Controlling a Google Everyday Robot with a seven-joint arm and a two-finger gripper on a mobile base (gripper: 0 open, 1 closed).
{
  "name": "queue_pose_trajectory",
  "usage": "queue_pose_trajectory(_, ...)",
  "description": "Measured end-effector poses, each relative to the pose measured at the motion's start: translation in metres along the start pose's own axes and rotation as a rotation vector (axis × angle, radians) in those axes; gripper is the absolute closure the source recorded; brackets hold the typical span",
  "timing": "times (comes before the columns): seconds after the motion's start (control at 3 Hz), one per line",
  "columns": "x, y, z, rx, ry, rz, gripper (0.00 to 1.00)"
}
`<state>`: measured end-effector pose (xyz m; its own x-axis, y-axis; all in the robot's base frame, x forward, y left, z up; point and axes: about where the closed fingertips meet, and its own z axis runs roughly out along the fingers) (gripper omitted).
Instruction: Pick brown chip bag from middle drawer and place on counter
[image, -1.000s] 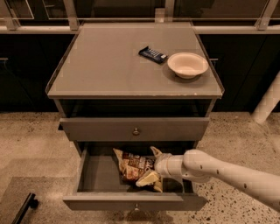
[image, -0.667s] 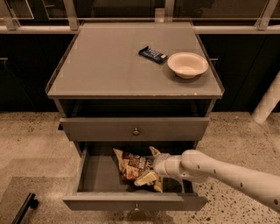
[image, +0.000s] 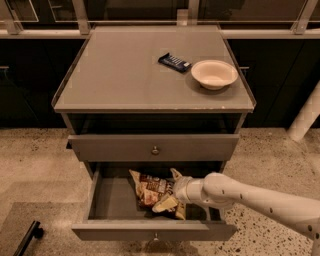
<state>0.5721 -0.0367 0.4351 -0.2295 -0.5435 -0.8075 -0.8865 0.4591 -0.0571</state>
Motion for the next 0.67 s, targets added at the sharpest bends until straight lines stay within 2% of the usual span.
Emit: queue_pose_trajectory(0.67,0.024,0.003,0.006,0.01,0.046,0.039,0.0)
